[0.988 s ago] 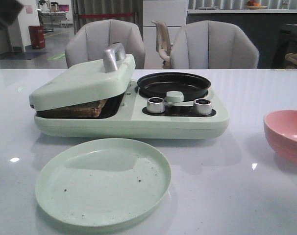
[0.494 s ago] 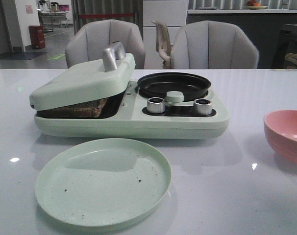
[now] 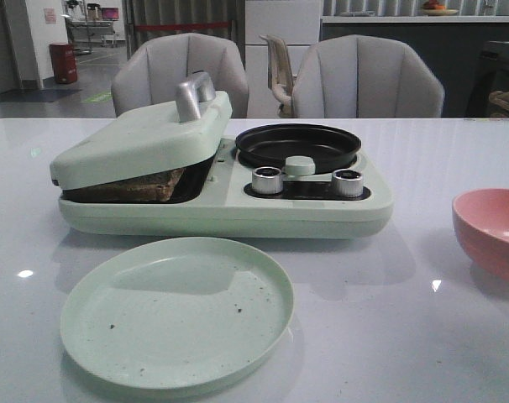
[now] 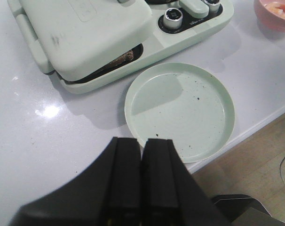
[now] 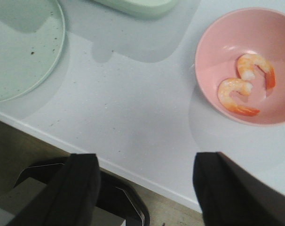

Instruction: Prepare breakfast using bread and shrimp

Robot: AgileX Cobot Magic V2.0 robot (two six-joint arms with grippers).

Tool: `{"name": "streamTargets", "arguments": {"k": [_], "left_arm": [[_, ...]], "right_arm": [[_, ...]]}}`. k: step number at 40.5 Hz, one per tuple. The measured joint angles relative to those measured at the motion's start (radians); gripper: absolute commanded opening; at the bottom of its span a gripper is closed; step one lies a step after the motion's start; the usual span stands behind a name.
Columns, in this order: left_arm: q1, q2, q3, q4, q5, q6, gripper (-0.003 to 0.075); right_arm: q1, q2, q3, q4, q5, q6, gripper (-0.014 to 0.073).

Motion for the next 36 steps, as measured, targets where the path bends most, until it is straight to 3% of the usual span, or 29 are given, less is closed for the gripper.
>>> {"name": "streamTargets", "arguments": {"k": [17,36], "left_arm": [[0.0,0.0,0.0,0.0,0.0,0.0,0.0101],[0.0,0.0,0.0,0.0,0.0,0.0,0.0101]], "right_arm": [[-0.354,0.298,-0.18,-0.03,-0.005,0.008,0.0536],[-0.374,0.667,-0.36,-0.184,-0.058,-0.04,0.0536]]}}
